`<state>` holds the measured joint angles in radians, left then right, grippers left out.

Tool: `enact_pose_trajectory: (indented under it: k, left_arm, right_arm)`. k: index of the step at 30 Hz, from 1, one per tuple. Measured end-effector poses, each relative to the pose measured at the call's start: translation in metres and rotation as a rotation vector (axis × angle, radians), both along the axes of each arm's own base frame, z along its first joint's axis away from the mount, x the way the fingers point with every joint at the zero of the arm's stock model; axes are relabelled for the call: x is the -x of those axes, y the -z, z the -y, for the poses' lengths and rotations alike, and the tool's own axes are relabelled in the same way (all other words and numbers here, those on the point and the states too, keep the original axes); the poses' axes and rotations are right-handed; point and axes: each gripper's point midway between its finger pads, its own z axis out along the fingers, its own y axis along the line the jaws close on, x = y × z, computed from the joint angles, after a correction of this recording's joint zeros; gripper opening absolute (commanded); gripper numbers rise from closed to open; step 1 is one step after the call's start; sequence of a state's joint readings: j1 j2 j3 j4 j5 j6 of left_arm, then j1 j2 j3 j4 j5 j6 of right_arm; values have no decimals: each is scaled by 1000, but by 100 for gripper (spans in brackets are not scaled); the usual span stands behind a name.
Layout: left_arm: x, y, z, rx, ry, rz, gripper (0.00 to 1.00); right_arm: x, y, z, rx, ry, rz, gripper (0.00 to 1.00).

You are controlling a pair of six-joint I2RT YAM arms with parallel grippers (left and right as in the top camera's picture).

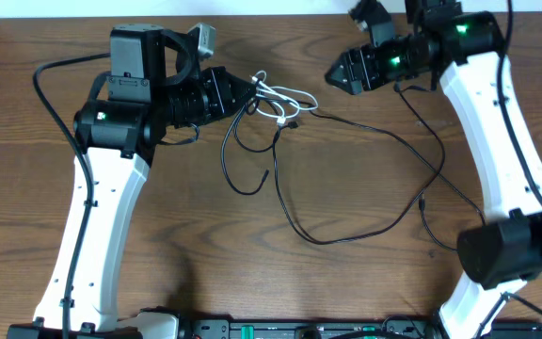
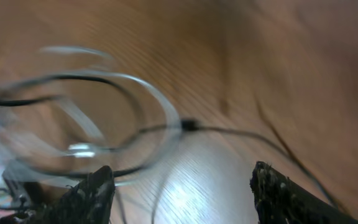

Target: Untangle cables

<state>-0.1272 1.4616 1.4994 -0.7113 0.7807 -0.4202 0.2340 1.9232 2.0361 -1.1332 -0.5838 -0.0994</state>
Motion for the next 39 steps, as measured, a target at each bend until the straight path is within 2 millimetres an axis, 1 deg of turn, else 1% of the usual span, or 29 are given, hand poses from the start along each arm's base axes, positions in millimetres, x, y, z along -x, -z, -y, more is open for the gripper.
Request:
enact_pose_trajectory:
  k: [1, 2, 4, 8, 12, 15, 17, 20, 23, 32, 35, 37, 39]
  left_arm:
    - [0, 2, 0, 4, -5, -16, 7]
    - [1, 5, 0, 6, -10, -35, 7]
    - [1, 9, 0, 10, -19, -65, 8]
    - [-1, 13, 0, 28, -43, -111, 7]
    - [-2, 12, 0, 61, -79, -153, 7]
    - [-3, 11, 0, 86, -106, -185, 7]
    - [-3, 10, 1, 99, -117, -202, 7]
    - [-2, 10, 1, 113, -126, -220, 8]
    - [-2, 10, 2, 124, -135, -235, 7]
    - [-6, 6, 2, 158, -163, -252, 8]
    - [-6, 5, 3, 166, -162, -256, 7]
    - [-5, 4, 3, 170, -158, -259, 8]
    - [-5, 4, 4, 172, -155, -259, 7]
  right_arm:
    - [4, -12, -8, -24, -38, 36, 68]
    - [8, -19, -15, -43, -72, 58, 68]
    - [14, -24, -29, -75, -135, 84, 68]
    - [24, -21, -56, -104, -236, 96, 68]
    - [36, -19, -76, -107, -308, 107, 66]
    - [40, -16, -89, -112, -345, 118, 64]
    - [37, -14, -98, -121, -357, 130, 63]
    - [29, -4, -109, -136, -351, 122, 60]
    - [23, 5, -116, -147, -332, 94, 57]
    - [18, 5, -141, -194, -248, 44, 51]
    - [14, 12, -149, -212, -216, 0, 46]
    - [14, 16, -153, -220, -197, -29, 41]
    - [13, 19, -155, -225, -182, -52, 28]
